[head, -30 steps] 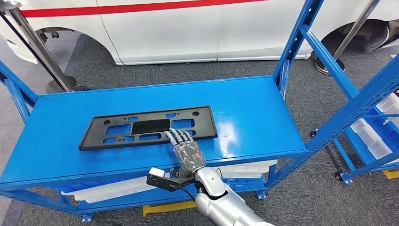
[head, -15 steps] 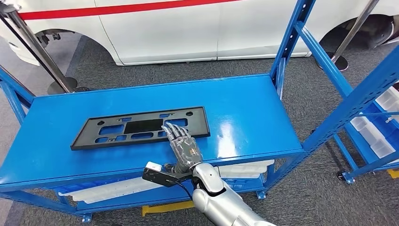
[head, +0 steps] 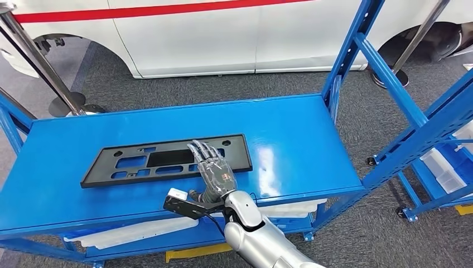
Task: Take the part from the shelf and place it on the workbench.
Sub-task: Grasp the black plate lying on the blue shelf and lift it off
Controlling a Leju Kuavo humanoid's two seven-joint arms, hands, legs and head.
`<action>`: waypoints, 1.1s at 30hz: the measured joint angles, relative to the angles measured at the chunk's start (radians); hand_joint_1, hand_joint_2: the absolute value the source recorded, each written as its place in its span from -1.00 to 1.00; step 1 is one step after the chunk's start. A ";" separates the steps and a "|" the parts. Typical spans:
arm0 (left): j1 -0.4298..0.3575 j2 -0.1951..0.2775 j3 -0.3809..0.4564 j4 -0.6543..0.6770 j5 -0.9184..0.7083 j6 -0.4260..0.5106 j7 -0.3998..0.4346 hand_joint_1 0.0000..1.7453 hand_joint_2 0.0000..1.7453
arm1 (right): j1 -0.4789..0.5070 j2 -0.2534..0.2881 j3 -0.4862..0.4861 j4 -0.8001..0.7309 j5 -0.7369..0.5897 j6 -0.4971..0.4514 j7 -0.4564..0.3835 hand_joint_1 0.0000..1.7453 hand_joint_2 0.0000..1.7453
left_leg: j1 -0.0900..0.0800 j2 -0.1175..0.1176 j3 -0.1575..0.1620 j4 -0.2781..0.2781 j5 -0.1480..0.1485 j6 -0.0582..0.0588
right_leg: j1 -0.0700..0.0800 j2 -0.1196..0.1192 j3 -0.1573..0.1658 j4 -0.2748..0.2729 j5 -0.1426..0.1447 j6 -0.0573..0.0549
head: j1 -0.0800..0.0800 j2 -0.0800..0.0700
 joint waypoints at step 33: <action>-0.016 -0.006 0.016 0.004 -0.034 0.001 0.010 -1.00 -1.00 | -0.055 0.045 0.035 0.252 0.231 -0.069 0.084 -1.00 1.00 | -0.003 0.003 0.032 -0.011 -0.012 0.009 | -0.001 -0.002 -0.099 0.158 -0.043 0.009 | 0.000 0.000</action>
